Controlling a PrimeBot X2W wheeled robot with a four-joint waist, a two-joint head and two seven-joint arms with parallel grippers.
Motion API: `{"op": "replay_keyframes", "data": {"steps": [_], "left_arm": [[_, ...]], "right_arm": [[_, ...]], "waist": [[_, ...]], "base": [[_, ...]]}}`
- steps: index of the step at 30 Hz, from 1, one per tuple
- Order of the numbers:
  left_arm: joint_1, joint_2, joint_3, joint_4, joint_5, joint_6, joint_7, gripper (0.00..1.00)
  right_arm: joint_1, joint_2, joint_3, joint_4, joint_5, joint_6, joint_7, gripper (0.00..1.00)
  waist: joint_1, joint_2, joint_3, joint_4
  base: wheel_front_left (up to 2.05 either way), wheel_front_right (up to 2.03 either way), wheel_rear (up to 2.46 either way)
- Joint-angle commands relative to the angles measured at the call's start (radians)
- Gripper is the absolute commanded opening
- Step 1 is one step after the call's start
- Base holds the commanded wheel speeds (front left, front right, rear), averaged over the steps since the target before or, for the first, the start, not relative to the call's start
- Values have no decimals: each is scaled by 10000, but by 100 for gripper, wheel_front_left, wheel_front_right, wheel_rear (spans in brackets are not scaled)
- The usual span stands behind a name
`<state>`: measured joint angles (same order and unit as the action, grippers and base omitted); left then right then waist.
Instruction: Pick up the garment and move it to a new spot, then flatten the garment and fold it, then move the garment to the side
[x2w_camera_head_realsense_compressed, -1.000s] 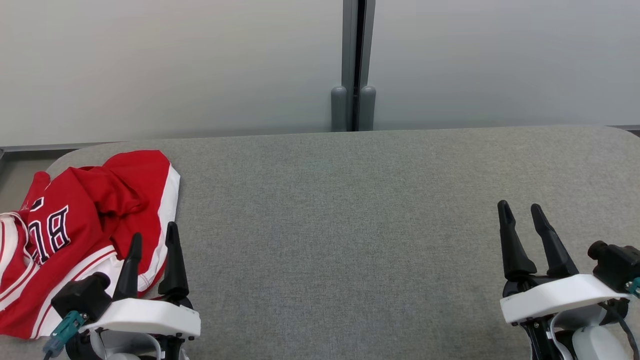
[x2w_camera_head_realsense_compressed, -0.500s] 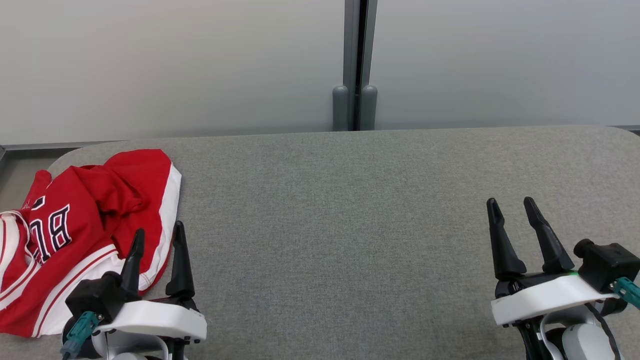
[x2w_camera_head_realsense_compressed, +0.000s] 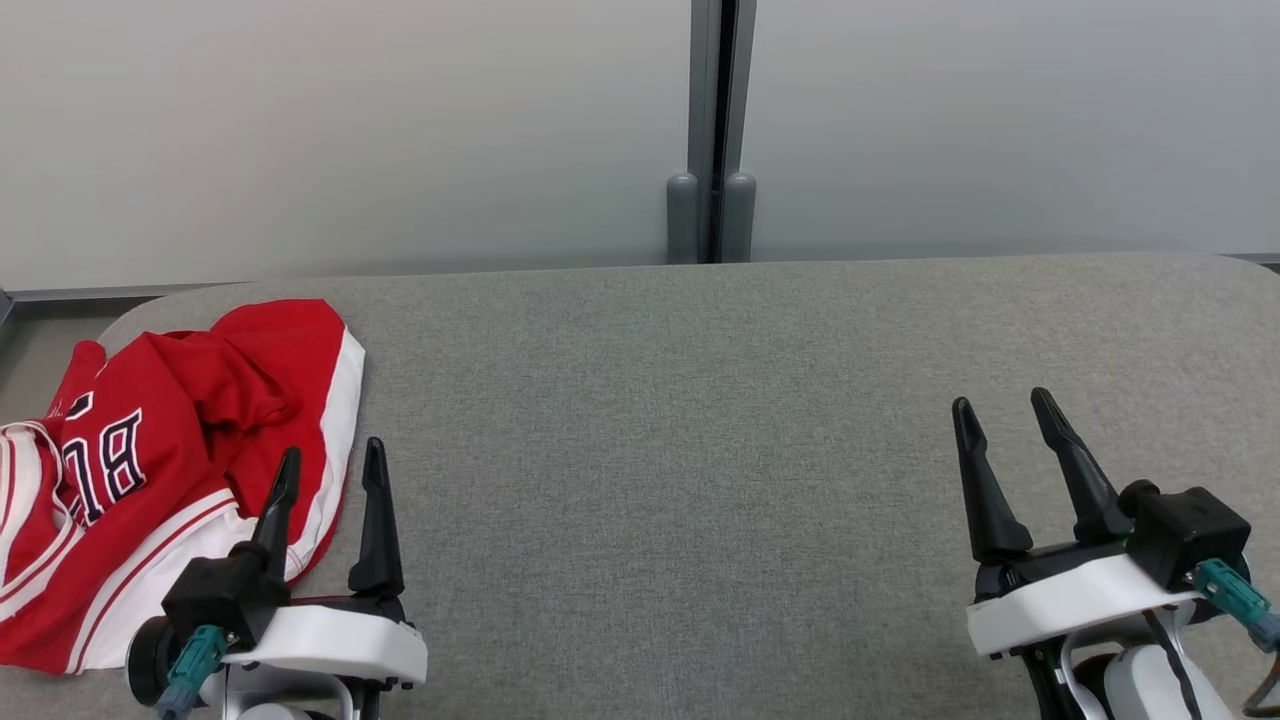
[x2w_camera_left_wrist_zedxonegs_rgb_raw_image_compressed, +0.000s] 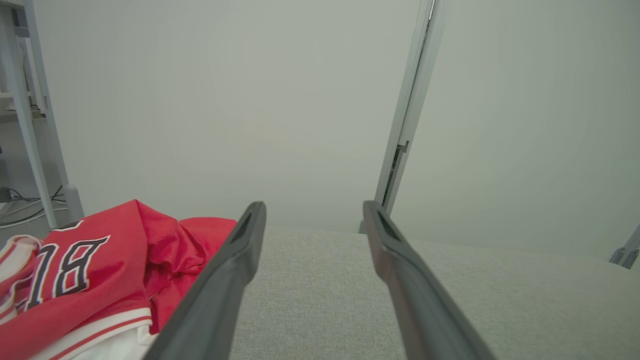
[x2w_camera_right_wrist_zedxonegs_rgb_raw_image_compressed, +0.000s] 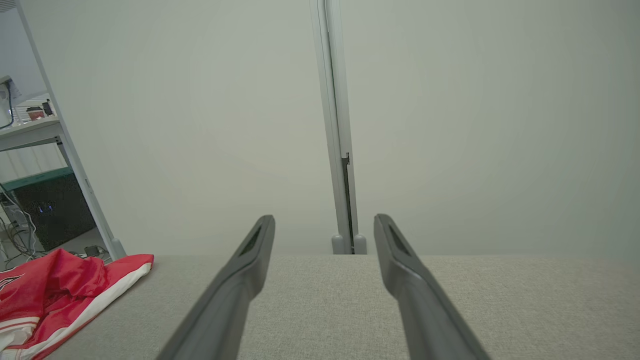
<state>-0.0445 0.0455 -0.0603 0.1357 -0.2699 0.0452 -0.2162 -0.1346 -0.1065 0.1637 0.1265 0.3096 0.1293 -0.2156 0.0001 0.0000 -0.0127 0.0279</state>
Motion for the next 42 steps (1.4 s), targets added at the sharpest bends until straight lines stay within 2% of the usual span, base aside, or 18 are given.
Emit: {"op": "replay_keyframes", "data": {"steps": [1,23,42], "left_arm": [[-55,60,-26,-80,228,85,-100,100],[-49,73,-228,-41,1726,266,-514,100],[-61,71,-246,13,1558,255,-485,100]], "right_arm": [[-159,-89,14,-1,-164,20,-107,100],[-237,-160,385,125,-1632,23,-539,100],[-148,-71,234,246,-1532,22,-519,100]], "waist": [[-1,0,-1,4],[-1,0,-9,110],[-1,0,55,159]], "base": [[0,0,0],[0,0,0],[0,0,0]]}}
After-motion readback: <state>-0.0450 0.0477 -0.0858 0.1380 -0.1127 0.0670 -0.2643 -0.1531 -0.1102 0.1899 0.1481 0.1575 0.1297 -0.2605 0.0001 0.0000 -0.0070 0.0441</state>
